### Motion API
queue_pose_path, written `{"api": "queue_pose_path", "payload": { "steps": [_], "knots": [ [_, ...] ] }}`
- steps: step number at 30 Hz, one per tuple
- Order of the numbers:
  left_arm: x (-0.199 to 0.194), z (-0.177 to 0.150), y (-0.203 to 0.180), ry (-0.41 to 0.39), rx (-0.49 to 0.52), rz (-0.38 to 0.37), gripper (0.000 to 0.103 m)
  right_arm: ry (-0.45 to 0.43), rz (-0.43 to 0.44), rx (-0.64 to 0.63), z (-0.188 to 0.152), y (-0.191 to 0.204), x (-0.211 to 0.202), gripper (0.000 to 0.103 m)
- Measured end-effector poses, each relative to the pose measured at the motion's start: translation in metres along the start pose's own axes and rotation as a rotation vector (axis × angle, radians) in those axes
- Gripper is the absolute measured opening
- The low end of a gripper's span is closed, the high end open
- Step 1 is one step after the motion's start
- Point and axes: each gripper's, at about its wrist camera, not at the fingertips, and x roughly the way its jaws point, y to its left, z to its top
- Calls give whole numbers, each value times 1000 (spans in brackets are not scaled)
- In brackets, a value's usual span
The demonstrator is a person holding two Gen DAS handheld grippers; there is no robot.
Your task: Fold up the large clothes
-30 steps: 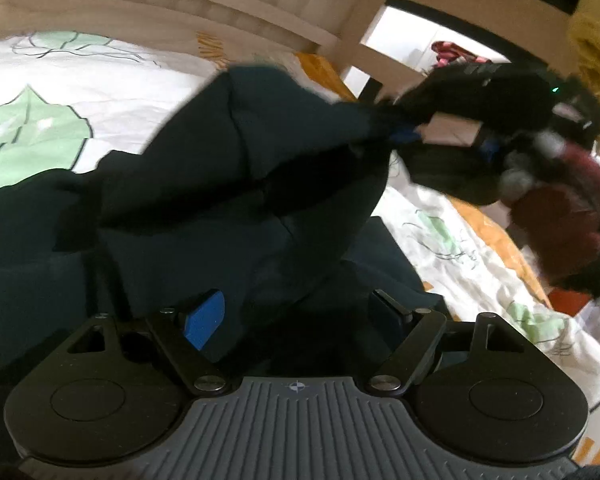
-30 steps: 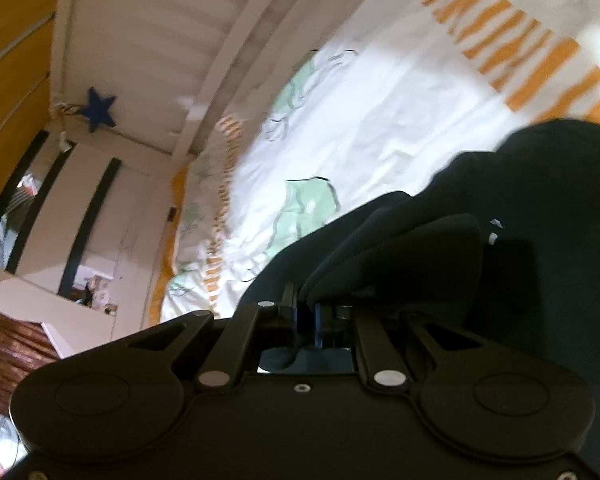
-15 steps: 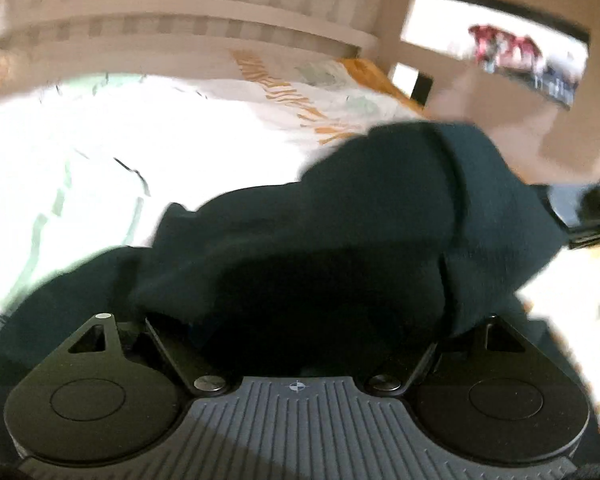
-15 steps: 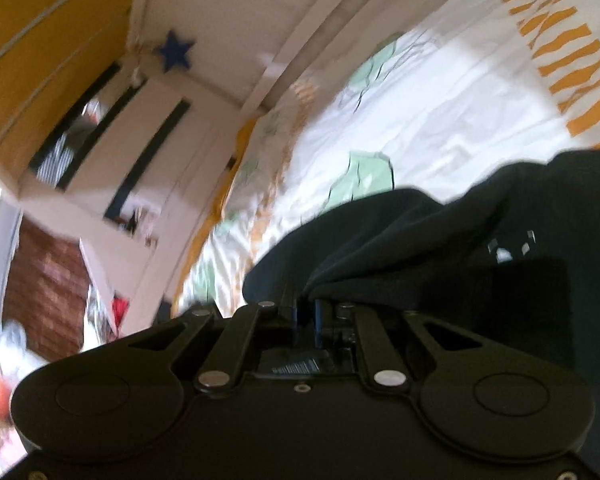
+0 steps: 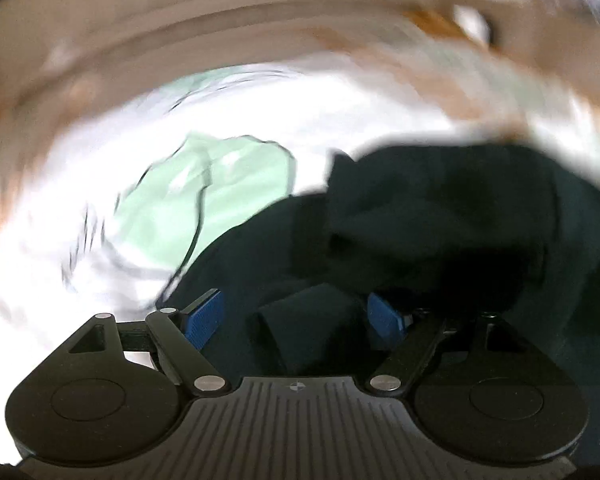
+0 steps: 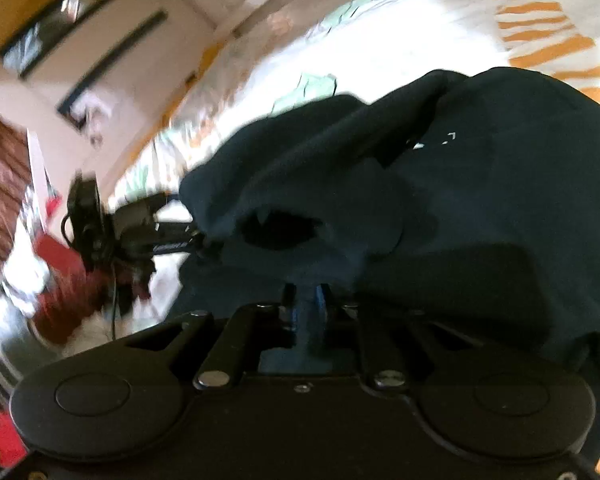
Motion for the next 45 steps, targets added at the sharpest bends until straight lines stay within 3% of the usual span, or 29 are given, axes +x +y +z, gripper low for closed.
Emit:
{"api": "queue_pose_path", "payload": {
  "steps": [1,3,5,7,9,13,17,19,21,28,33,35,39,42,45],
  "knots": [
    [-7,0,11,-13,-138,-82,78,-13,12,24,1,-2,-4,31],
    [-15,-4,30,-28,-408,-261,78,-36,25,65,3,-3,-10,59],
    [-18,-11,40,-34,-627,-434,85,-56,51,106,4,-5,-14,70],
    [-17,-12,36,-31,-734,-560,100,-73,91,154,6,-7,-17,70],
    [-14,-10,23,1,-731,-603,103,-84,115,187,8,-7,-14,73],
    [-1,-3,-6,77,-672,-591,103,-87,134,208,11,-3,-8,74],
    [19,-4,-15,126,-717,-565,98,-89,158,233,11,-5,-3,76],
    [33,-4,-16,151,-760,-559,38,-93,174,256,11,-6,0,77],
    [42,-4,-15,131,-802,-555,24,-96,187,283,11,-8,0,77],
    [21,10,-22,16,-795,-580,20,-91,229,403,15,-17,26,84],
    [6,11,-33,-35,-734,-570,20,-201,196,540,36,-38,36,83],
    [3,9,-44,-52,-657,-538,20,-250,144,474,53,-35,31,83],
    [16,-11,-66,11,-515,-436,22,-262,3,248,72,-15,25,83],
    [37,-30,-75,126,-463,-352,26,-197,-60,266,60,-26,35,84],
    [33,-35,-76,99,-417,-357,28,-158,-112,293,44,-38,41,83]
  ]
}}
